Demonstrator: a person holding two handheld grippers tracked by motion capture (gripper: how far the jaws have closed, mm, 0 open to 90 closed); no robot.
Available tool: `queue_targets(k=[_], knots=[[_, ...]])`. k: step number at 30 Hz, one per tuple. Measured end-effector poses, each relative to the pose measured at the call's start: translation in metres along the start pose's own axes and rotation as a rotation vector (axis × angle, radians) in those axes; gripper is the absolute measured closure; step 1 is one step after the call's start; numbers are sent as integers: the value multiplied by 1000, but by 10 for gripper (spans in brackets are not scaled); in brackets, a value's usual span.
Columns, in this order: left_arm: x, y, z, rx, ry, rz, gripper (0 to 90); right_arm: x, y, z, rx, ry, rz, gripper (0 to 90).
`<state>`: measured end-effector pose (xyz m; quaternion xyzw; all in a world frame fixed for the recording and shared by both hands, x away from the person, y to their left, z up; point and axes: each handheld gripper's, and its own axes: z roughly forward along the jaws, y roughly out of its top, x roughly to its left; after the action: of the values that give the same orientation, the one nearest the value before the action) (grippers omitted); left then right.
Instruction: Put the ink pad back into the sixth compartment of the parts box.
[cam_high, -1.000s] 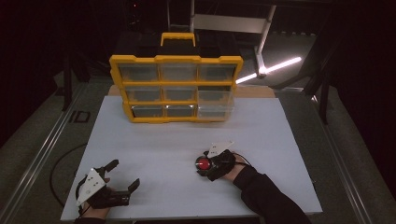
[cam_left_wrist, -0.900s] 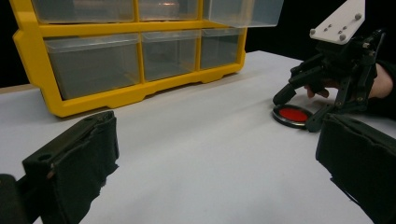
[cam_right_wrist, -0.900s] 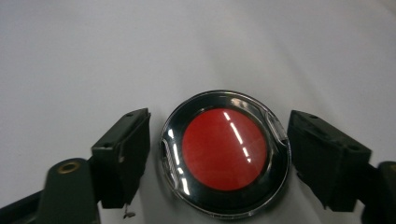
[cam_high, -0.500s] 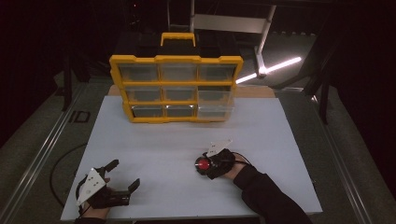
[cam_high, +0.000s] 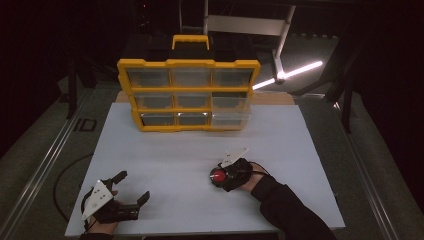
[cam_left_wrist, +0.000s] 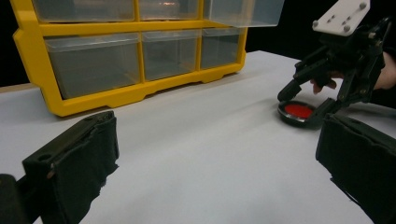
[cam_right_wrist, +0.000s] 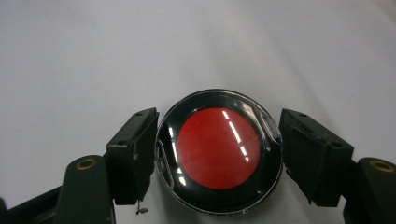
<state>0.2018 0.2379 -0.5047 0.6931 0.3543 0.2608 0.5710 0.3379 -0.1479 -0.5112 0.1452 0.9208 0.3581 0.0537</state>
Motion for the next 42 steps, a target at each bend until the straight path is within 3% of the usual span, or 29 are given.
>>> queue_targets(k=[42], knots=[[0,0,0,4,5,5,1,4,27,-63,31,11,-29,302]])
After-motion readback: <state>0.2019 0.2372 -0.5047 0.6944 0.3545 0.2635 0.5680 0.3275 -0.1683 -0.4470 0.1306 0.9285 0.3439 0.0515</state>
